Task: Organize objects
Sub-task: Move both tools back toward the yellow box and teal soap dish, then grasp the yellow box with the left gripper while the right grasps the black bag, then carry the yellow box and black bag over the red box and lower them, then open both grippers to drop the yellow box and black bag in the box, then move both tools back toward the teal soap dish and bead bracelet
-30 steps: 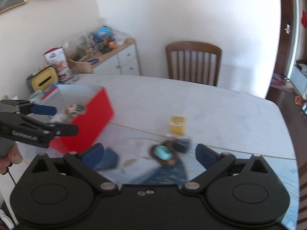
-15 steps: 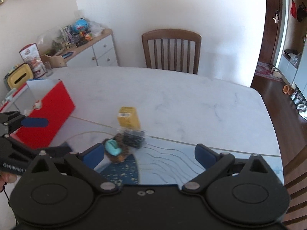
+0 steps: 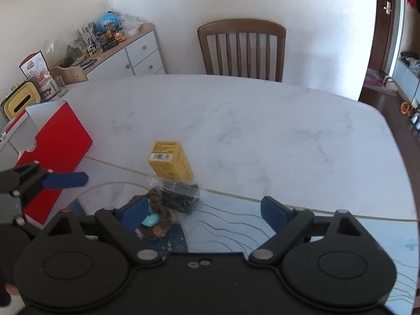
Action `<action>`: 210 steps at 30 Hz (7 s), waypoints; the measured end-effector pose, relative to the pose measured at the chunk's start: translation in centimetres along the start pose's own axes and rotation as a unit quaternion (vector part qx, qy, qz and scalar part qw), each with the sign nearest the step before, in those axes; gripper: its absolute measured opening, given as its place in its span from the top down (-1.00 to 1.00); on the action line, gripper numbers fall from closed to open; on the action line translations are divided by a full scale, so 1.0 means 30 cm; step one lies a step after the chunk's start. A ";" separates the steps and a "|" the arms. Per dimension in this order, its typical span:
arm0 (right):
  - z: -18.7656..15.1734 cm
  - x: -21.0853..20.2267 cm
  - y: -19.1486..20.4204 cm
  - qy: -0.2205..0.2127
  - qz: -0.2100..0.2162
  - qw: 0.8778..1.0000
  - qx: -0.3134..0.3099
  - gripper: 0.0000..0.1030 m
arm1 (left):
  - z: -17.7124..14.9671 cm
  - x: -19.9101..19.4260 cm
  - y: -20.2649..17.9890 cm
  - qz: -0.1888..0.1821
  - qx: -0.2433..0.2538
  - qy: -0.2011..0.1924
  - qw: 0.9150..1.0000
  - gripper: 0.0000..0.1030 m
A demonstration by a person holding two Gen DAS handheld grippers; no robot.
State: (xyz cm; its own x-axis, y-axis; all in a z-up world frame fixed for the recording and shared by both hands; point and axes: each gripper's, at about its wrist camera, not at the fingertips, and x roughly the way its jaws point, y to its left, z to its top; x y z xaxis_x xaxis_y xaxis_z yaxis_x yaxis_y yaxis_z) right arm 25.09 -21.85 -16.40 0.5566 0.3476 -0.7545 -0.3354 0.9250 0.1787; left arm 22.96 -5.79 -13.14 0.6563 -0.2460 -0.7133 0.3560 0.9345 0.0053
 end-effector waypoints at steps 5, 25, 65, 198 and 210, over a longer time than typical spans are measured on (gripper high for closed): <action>0.018 0.056 0.025 0.008 0.014 1.000 -0.003 -0.76 | -0.001 0.041 -0.016 0.006 0.010 -0.002 1.000 -0.95; 0.040 0.224 -0.041 0.056 0.074 0.993 0.074 -0.33 | 0.051 0.009 0.080 -0.033 -0.031 -0.016 0.999 -0.94; -0.025 0.132 -0.216 0.029 0.012 0.997 0.077 0.32 | 0.139 0.280 -0.001 -0.029 0.050 0.021 0.998 0.26; 0.286 0.227 1.127 0.007 0.051 0.994 -0.098 -0.01 | -0.120 -0.416 1.128 0.077 -0.049 0.067 0.994 -0.17; 0.242 0.022 1.079 -0.028 0.083 0.993 -0.079 -0.21 | -0.096 -0.565 1.047 0.074 -0.050 0.023 0.996 -0.28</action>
State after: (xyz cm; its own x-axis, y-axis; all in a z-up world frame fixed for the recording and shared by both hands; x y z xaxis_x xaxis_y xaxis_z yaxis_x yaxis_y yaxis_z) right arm 20.12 9.43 -6.53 0.5232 0.5062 -0.6856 -0.5391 0.8197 0.1939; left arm 21.09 28.48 -2.91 0.6647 -0.0929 -0.7413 0.1869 0.9814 0.0446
